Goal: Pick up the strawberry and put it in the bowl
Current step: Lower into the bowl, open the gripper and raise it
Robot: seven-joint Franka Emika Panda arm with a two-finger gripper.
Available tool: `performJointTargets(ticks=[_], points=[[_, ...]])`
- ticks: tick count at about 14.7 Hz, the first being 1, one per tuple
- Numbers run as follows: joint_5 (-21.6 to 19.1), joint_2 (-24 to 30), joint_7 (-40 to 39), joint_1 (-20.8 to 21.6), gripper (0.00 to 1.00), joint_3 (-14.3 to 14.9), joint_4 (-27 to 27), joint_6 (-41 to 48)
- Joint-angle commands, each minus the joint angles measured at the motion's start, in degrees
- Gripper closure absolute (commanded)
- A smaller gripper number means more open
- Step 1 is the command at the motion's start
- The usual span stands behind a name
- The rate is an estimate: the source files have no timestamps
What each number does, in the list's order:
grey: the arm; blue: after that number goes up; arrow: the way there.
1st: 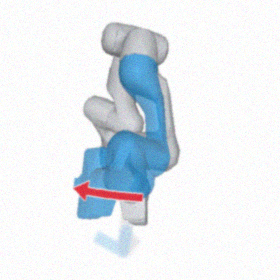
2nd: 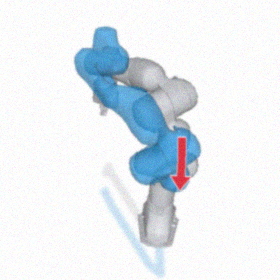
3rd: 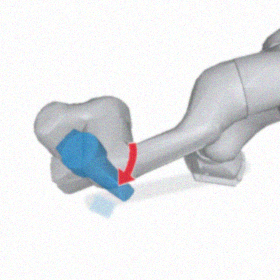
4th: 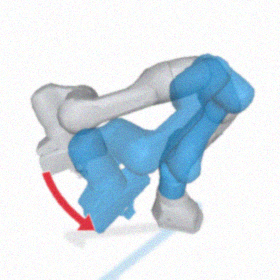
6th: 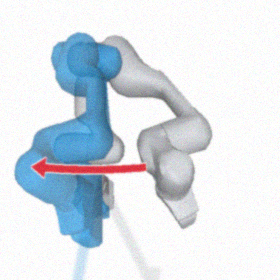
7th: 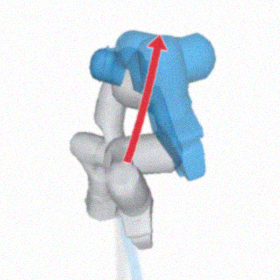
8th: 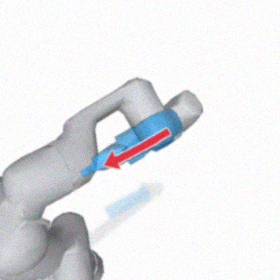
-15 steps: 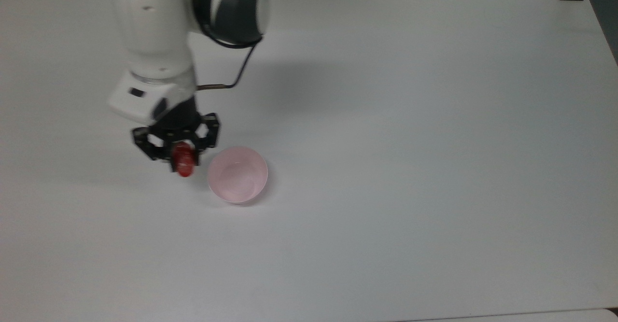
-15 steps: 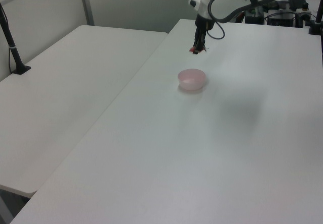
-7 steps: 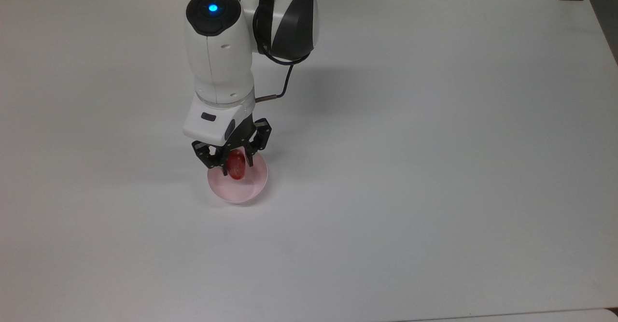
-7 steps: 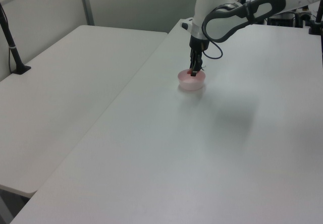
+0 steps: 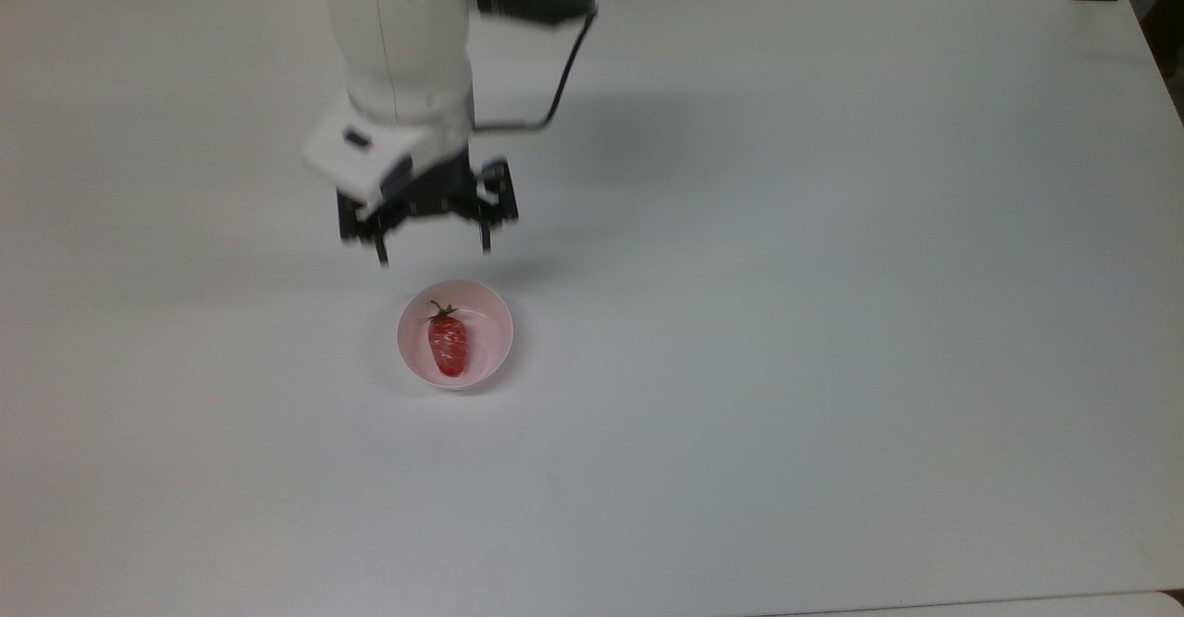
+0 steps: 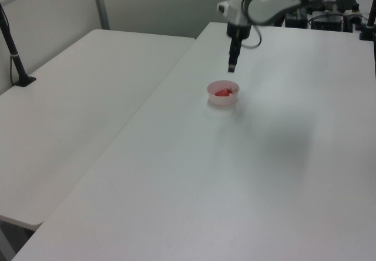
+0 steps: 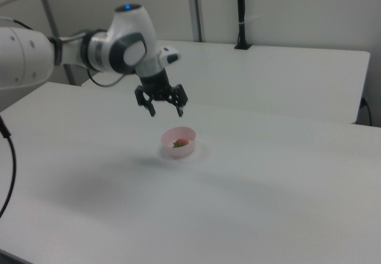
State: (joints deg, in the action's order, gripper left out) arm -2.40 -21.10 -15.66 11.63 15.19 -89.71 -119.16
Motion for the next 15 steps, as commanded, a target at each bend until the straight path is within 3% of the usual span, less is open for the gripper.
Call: performJointTargets(ticks=[1, 8, 13, 15], points=[[4.8, 12.0, 10.4, -9.7, 0.0, -11.7, -2.3, 13.3], [6.5, 17.3, 17.0, -11.0, 0.0, -17.8, -2.7, 28.1], [5.7, 18.6, 17.2, -11.5, 0.0, -16.9, -2.6, 27.1], [3.6, 18.5, 17.2, -11.5, 0.0, -15.9, -2.7, 25.9]])
